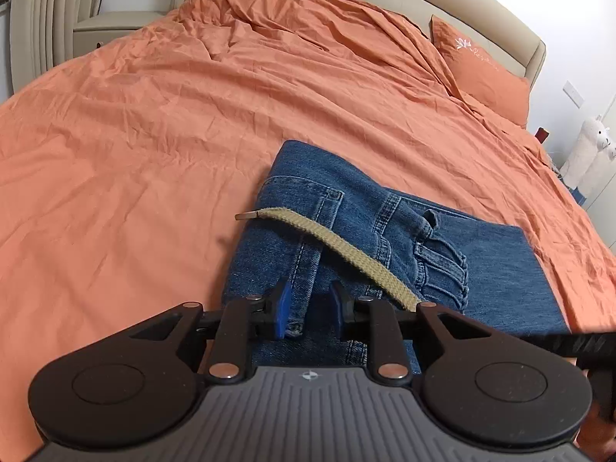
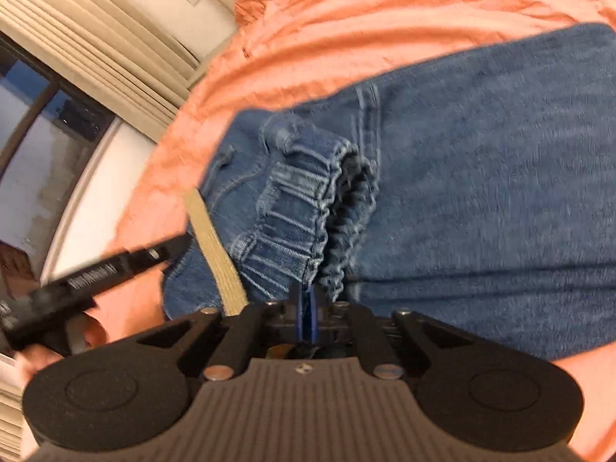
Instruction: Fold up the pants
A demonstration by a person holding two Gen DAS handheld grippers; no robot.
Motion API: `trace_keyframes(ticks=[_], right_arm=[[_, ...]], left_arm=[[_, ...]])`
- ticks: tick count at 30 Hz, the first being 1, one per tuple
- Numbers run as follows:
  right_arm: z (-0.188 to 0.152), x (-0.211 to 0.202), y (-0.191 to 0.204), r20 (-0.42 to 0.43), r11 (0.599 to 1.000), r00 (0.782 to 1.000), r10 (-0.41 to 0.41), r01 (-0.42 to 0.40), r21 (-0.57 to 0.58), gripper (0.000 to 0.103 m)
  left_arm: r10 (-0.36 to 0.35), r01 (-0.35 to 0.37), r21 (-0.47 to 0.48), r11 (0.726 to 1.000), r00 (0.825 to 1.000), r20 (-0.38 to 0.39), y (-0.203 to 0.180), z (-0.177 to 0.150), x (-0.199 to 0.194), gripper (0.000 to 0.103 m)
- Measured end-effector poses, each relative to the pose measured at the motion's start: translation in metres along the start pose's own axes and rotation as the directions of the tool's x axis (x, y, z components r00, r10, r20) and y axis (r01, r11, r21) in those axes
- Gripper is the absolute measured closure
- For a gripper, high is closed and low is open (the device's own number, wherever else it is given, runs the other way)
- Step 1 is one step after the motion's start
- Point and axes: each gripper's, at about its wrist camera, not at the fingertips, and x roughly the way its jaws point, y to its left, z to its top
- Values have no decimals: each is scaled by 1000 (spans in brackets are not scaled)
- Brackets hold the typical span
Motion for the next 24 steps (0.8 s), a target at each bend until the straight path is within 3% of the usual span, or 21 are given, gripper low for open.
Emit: trace_keyframes(ticks=[2,3,15,17,21,24], right_arm=[[9,-4,-5,45,999,999,27,-29,32,58],[16,-4,-9,61,998,998,28,-31,54,56],[51,53,-56,40,954,990,132,-138,267,59],[52,63,-57,33,941,985,168,-170,292,69],[53,57,-36,41,972,992,121,-127,196,83],[63,38,-2,60,995,995,81,-84,49,86]], left_arm=[[4,-4,2,1000,1000,-5,0,0,1,75],[6,-6,6,1000,1000,-7,0,1,2,75],[2,-1,3,1000,1000,-17,3,5,12,75],[0,0,0,1000,1000,-15,3,5,14,75],[-16,17,-10,1000,1000,16,6,4,13,75],[-48,56,-59,997,990,131,9,5,-5,75]])
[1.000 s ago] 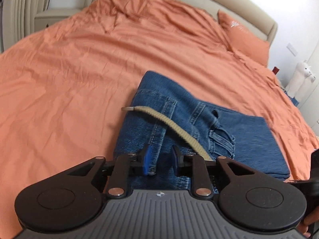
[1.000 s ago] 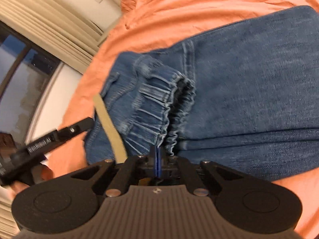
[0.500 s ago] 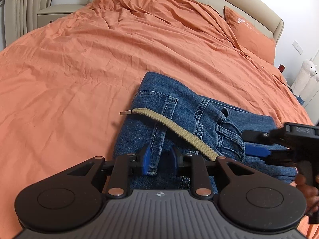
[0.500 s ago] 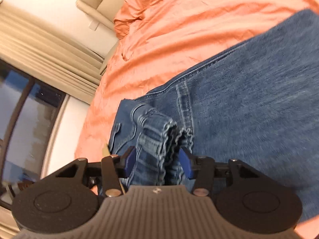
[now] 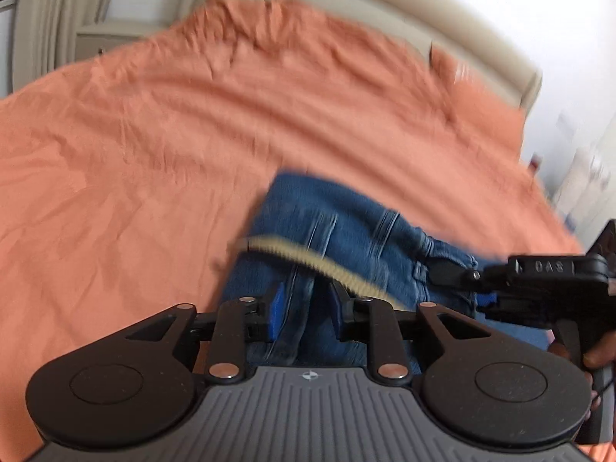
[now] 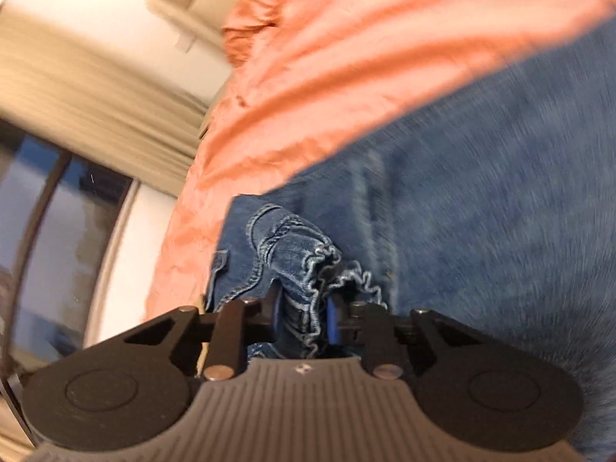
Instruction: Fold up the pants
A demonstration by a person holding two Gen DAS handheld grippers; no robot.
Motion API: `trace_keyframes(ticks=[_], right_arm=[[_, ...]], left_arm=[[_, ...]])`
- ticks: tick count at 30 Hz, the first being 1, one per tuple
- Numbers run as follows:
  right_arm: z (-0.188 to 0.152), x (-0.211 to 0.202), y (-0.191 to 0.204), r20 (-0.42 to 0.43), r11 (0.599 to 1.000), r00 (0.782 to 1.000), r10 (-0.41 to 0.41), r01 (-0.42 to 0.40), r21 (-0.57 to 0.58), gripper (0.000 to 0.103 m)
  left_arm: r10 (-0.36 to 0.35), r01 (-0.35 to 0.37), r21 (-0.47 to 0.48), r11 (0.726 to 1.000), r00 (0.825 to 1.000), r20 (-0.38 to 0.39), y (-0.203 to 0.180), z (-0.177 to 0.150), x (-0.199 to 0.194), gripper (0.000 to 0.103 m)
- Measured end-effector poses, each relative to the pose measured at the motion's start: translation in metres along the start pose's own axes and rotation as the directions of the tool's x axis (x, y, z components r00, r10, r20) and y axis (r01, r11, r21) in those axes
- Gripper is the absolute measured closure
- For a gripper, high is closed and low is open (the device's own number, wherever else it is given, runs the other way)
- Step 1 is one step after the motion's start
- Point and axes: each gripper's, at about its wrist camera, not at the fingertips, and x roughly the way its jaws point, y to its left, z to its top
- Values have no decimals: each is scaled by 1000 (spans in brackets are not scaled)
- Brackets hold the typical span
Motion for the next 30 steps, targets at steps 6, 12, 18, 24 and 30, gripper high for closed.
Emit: trace_keyframes(ticks=[6,12,18,24,30], right_arm=[[38,-44,96,62,966,997,-35,49,-252,87],[75,-107,137,122,915,977,-176,208,-346,87],[96,-170,83,186,891,926,-327,368,-266,88],[105,-187,-22,160,878,883,-441,461,-126,88],[101,-155,-108,103,873,870,-483,487,-22,88]], left_arm=[[-53,73,-127,989,986,161,16,9,-30,75],[-73,86,-108,990,990,117,10,5,-25,75],[-102,100,25,995,992,71,-22,-7,-15,75],[-118,118,126,985,993,-3,-50,-21,4,75],[-96,107,177,978,993,-66,-60,-34,26,75]])
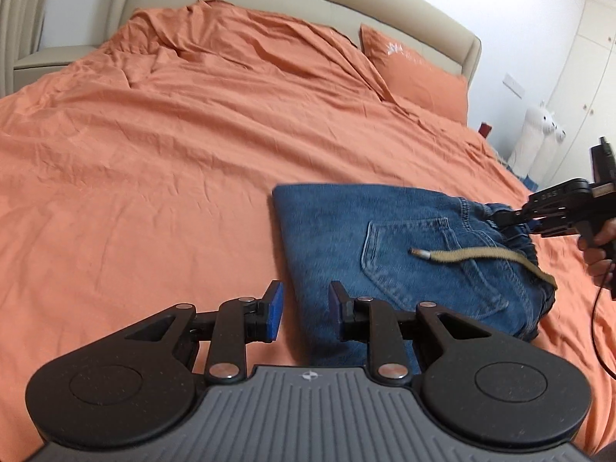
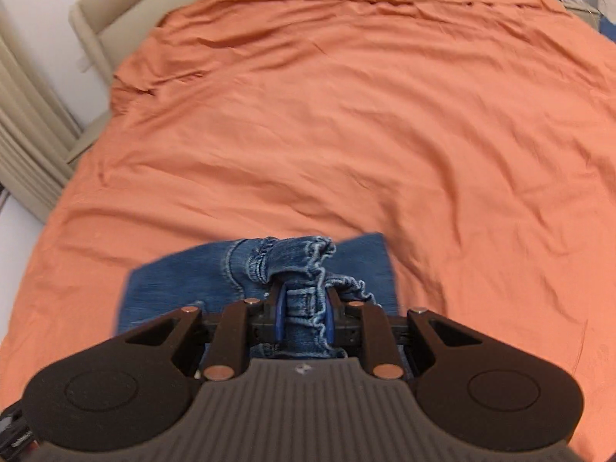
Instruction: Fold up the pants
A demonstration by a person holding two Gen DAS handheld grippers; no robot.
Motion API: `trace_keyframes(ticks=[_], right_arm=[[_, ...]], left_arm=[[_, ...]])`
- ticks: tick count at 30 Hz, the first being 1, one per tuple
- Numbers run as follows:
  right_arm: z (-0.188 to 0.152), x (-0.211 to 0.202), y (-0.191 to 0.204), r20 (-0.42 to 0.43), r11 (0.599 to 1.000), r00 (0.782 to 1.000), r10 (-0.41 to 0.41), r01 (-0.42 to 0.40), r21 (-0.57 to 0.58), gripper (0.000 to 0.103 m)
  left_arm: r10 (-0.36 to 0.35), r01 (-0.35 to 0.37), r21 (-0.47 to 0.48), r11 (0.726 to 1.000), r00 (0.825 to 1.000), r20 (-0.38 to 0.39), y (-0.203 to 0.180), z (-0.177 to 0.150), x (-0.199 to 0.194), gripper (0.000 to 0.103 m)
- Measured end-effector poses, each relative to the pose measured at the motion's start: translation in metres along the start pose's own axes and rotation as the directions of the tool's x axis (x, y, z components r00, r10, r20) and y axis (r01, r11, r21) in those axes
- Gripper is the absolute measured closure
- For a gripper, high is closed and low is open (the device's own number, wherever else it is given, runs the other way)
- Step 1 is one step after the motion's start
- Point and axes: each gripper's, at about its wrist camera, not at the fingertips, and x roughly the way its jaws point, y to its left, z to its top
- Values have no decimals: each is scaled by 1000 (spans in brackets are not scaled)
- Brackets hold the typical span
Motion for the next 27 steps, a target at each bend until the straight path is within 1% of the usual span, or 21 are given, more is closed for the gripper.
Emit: trace_keyframes(ticks=[5,7,10,12,14,16,17,18,20,22,24,25,27], right_arm=[[-5,30,-24,-35,1000,999,-15,15,2,88],[-7,41,-25,-37,1000,999,-25,25,0,88],[-12,44,-27,-19,999,999,-44,44,8,81],[-16,31,-24,14,999,999,-47,47,5,73],[-27,6,-21,86,999,995,-40,43,-30,72],[-45,-21,-20,162,998,986,-32,41,-53,72],[-58,-34,-19,199,998,980,-29,40,-49,72],[-73,-46,-18,228,999,974,-22,31,-39,72],[-104,-60,-11,260,999,966,2,9,-40,72],[-131,-67,-1,298,999,955,1,13,-44,72],[-149,-67,6,330,999,944,-2,18,-45,72],[-153,-65,10,328,997,945,-18,41,-65,72],[-157,-57,15,333,987,942,-51,98,-126,73]], left_arm=[[-7,8,14,1000,999,-37,-6,-3,14,75],[-4,5,22,1000,999,-46,-8,-5,18,75],[1,-1,12,1000,999,-47,-8,-6,15,75],[0,0,6,1000,999,-48,-10,-5,7,75],[3,-1,26,1000,998,-55,-16,-4,-2,74],[15,-11,67,998,997,-70,-24,-5,-13,73],[15,-7,92,996,997,-82,-29,-6,-20,67],[14,-3,114,993,995,-99,-33,-7,-24,66],[4,18,168,986,992,-129,-43,-12,-34,59],[5,28,224,974,989,-146,-55,-20,-42,57],[4,41,261,965,986,-169,-65,-32,-49,55],[10,42,282,958,983,-181,-69,-40,-50,54],[52,19,333,943,978,-202,-78,-51,-46,54]])
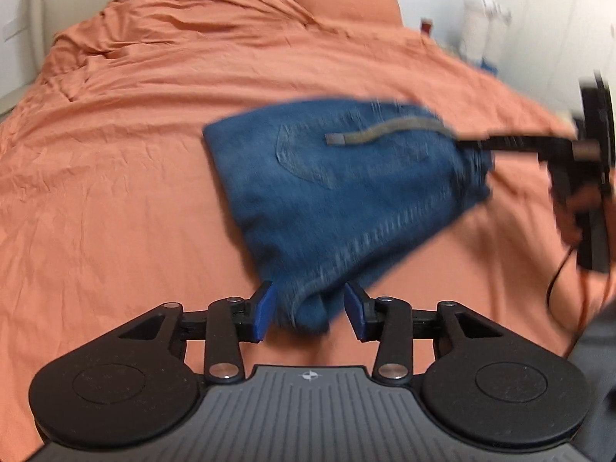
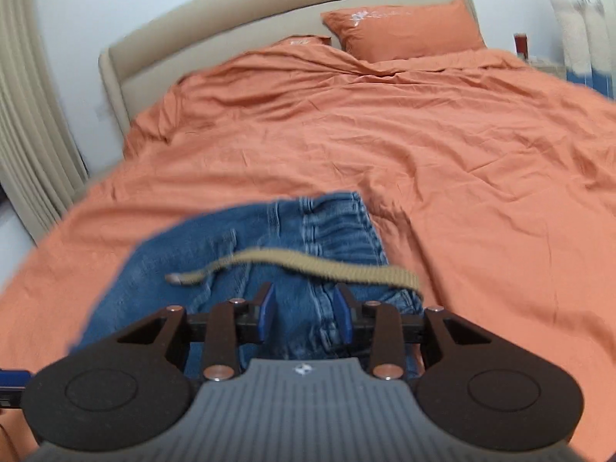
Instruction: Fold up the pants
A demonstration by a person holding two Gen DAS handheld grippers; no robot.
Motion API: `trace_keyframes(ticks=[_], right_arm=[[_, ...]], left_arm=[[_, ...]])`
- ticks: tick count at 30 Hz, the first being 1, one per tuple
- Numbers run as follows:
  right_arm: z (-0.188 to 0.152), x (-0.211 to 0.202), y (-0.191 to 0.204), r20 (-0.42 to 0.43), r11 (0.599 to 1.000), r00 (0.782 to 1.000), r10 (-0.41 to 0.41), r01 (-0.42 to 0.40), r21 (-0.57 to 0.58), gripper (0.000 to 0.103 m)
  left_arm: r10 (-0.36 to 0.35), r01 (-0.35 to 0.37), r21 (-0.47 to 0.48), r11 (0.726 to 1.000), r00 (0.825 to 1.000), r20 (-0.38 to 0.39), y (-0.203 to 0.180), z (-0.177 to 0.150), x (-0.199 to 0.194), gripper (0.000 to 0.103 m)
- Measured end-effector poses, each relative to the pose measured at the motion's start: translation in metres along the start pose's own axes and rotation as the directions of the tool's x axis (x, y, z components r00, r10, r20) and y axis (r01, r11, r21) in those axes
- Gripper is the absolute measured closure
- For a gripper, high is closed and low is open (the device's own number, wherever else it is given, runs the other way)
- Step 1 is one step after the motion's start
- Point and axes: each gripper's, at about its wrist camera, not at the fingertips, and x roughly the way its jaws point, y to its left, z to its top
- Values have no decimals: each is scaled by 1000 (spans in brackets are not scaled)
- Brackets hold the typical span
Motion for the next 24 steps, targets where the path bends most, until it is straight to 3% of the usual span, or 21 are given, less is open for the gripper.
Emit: trace_keyframes(ticks=[2,5,6,8,11,13,16,18,21,24], right_arm=[[-6,4,1,3,998,1000,-27,27,-62,78],[-11,8,-6,-3,1000,1000,-17,17,-24,78],[-12,11,-8,-10,1000,1000,-14,14,-15,78],[-14,16,-9,-19,1000,1000,-15,14,-27,78],[-16,19,-11,-33,999,999,-33,32,-33,78],[-16,20,-16,-45,999,998,-46,45,-11,77],[-16,24,-25,-76,999,997,-30,32,36,76],[-16,27,-25,-87,999,996,-25,28,36,77],[-19,30,-22,-97,1000,995,-29,30,6,77],[-21,33,-24,-102,1000,994,-25,24,-12,77]], left_arm=[[64,-63,26,998,998,-11,-8,-4,10,54],[114,-114,36,993,993,-13,-10,-4,27,55],[131,-130,41,991,991,-1,-10,-3,32,58],[170,-171,75,982,985,23,-14,-1,35,78],[217,-243,192,951,965,146,-34,-5,7,83],[229,-268,278,922,959,166,-44,-10,-1,84],[263,-275,373,886,961,84,-47,-24,20,85],[276,-254,387,886,961,1,-44,-28,39,87],[251,-213,313,926,964,-89,-31,-25,51,89],[218,-183,251,951,969,-119,-19,-23,50,89]])
